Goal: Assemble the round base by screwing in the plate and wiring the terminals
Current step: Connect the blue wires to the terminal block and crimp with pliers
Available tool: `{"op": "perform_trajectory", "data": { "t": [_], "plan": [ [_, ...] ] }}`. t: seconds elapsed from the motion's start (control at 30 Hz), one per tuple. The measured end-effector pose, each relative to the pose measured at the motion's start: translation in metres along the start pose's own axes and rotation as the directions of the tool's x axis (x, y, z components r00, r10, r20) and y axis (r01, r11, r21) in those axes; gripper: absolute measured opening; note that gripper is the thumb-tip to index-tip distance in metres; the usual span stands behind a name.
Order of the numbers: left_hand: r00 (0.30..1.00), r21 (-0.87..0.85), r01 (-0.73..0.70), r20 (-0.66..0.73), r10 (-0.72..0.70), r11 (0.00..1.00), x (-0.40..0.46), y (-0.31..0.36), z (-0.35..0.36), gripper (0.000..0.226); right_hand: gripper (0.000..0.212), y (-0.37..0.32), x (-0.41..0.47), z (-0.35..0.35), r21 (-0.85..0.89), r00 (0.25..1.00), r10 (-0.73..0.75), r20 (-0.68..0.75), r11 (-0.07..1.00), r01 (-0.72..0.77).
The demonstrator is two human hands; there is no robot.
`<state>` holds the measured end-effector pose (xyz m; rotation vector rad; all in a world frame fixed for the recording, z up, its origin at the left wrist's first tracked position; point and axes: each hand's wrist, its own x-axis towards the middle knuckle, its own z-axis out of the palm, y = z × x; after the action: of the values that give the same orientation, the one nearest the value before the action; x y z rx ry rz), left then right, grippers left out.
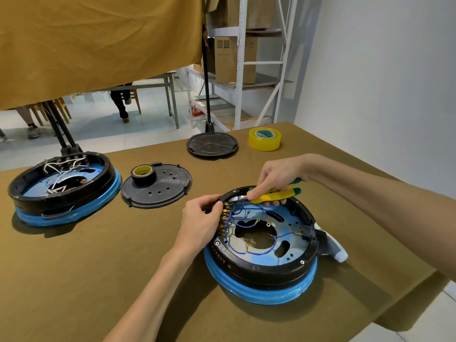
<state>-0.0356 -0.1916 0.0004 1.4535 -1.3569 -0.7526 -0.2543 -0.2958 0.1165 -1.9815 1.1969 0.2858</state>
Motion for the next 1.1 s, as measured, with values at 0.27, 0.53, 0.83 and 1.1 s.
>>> {"op": "perform_trajectory", "data": {
  "t": [0.27,0.53,0.83,1.1],
  "plan": [
    [1.0,0.004,-0.004,-0.007,0.004,1.0,-0.001,-0.001,0.0,0.033,0.055,-0.001,-0.004,0.007,0.003,0.999,-0.032,-0.022,0.999,0.032],
    [1.0,0.061,-0.008,0.004,0.007,0.998,0.0,0.001,-0.001,0.034,0.062,-0.002,-0.007,0.01,0.012,1.0,-0.01,-0.025,1.0,0.01],
    [0.995,0.108,-0.024,-0.094,0.034,0.994,-0.004,0.002,0.003,0.024,0.049,0.042,-0.05,0.011,0.29,0.917,-0.047,-0.397,0.941,0.174],
    [0.993,0.072,0.003,-0.121,0.006,0.997,-0.007,0.004,0.001,0.017,0.047,0.105,0.006,0.053,0.125,0.653,0.286,-0.702,0.951,-0.282]
  ]
}}
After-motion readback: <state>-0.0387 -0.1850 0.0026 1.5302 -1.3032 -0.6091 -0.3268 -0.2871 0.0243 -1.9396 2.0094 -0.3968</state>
